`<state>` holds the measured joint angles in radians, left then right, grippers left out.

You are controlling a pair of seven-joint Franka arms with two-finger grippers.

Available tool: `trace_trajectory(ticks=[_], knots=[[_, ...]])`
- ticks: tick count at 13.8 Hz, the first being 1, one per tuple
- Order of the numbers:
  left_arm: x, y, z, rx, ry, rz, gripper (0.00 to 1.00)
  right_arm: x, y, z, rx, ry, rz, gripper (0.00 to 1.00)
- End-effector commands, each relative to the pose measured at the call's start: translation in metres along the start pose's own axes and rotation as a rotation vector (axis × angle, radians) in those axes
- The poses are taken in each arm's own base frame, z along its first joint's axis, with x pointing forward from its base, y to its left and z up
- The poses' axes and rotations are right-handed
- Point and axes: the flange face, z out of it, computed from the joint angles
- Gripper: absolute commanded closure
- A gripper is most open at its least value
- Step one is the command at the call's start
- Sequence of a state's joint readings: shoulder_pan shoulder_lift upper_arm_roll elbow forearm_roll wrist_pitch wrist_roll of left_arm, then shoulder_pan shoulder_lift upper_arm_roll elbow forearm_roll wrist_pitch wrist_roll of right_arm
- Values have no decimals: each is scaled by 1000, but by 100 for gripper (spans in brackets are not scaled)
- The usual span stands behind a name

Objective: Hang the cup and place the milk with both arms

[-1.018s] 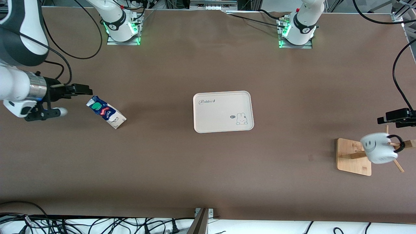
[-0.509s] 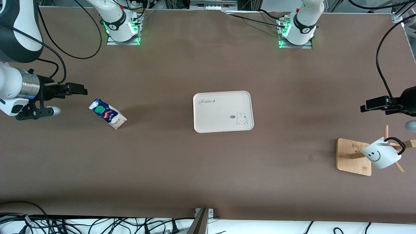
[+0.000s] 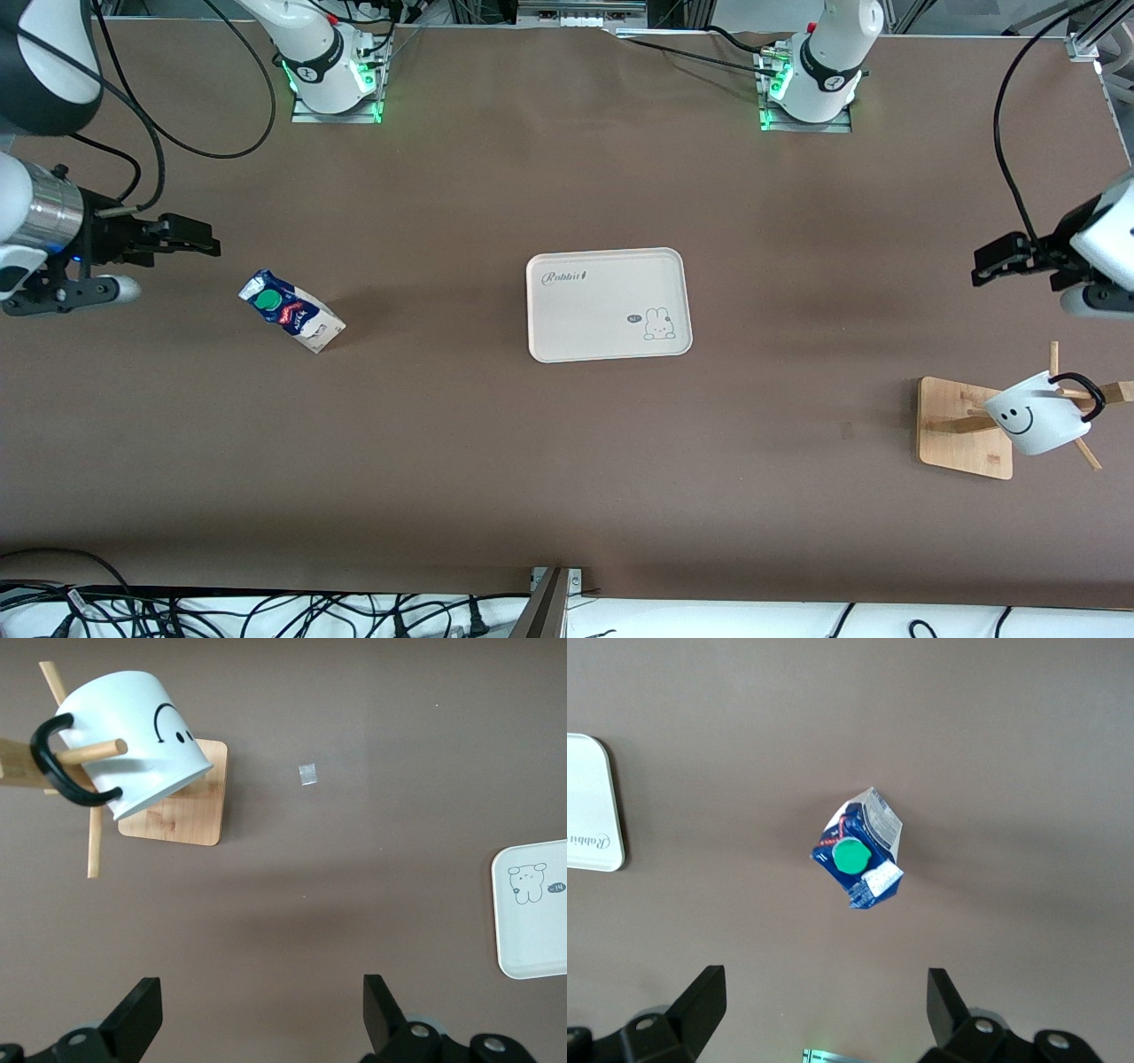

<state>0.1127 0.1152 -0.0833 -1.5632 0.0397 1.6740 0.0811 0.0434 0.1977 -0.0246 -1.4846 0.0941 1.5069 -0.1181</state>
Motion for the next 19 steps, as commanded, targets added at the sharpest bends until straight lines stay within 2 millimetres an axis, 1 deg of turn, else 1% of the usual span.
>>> trace_trajectory(ticks=[1,2,3,5,6,10,13,14,15,16,17,19], knots=[[-46,2,-7,-8,80,21,0,-15,0,-24,-26,44,10,0],[-53,5,-7,-3,87,30,0,-17,-1,-29,-30,51,17,0],[-56,5,-5,-1,78,29,0,-20,-2,-40,-33,60,54,0],[-56,9,-8,-10,50,17,0,-29,-5,-56,-42,34,76,0],[-54,10,-12,-11,59,17,0,-32,-3,-59,-41,28,81,0],[-55,11,-12,-11,54,26,0,-36,4,-59,-60,6,99,0],[-56,9,-12,-11,44,32,0,-35,3,-59,-66,11,91,0],[-57,9,-12,-12,41,28,0,-33,0,-59,-88,16,79,0],[-57,9,-12,-12,41,34,0,-31,-13,-58,-130,19,57,0],[-57,9,-12,-12,41,35,0,-30,-20,-59,-145,26,50,0],[-56,10,-12,-12,41,35,0,-30,-20,-61,-144,36,51,0],[-56,9,-12,-11,42,34,0,-31,-9,-63,-139,43,59,0]])
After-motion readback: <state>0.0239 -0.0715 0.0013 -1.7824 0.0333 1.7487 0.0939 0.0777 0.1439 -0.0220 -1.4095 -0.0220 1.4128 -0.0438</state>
